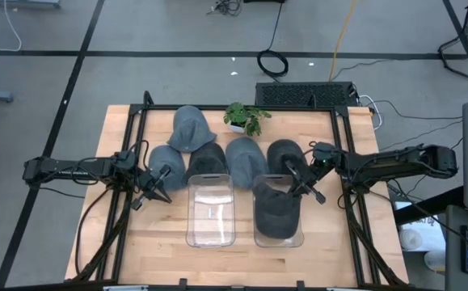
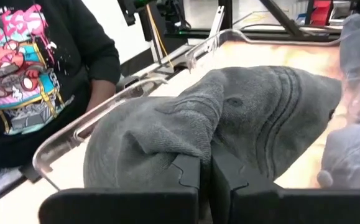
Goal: Pick & Place hat
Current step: Put the top black cap into the right transparent bin
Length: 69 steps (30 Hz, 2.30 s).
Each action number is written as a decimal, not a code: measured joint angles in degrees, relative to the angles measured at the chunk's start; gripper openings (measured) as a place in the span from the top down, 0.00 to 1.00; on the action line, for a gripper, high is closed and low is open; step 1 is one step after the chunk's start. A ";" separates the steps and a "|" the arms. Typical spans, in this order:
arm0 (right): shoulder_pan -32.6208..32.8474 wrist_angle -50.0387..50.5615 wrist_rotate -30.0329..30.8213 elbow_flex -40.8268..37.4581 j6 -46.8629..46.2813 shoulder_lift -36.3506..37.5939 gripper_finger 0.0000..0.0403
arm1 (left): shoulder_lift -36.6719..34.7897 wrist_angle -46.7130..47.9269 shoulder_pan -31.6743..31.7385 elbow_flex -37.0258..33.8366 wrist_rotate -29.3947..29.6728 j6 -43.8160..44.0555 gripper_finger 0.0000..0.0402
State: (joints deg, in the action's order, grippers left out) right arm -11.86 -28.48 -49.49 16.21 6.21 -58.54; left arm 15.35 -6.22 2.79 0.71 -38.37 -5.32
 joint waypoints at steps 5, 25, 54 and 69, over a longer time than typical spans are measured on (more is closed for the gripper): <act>0.00 -0.47 0.10 -1.14 0.40 0.00 1.00 | 0.01 0.00 0.00 0.00 0.00 0.00 0.94; -0.02 -4.47 5.76 -1.16 -5.57 0.02 0.84 | 0.02 0.00 0.02 0.00 -0.01 0.00 0.94; 18.86 52.44 39.09 29.54 -6.17 0.66 0.99 | 0.00 0.00 0.01 0.00 -0.01 0.00 0.94; 30.16 58.69 36.01 27.89 -24.36 0.66 1.00 | 0.02 0.00 0.00 0.00 0.00 0.00 0.94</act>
State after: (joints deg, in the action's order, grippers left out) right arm 18.30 30.21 -13.47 44.10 -18.15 -57.89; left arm 15.38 -6.22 2.79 0.71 -38.37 -5.32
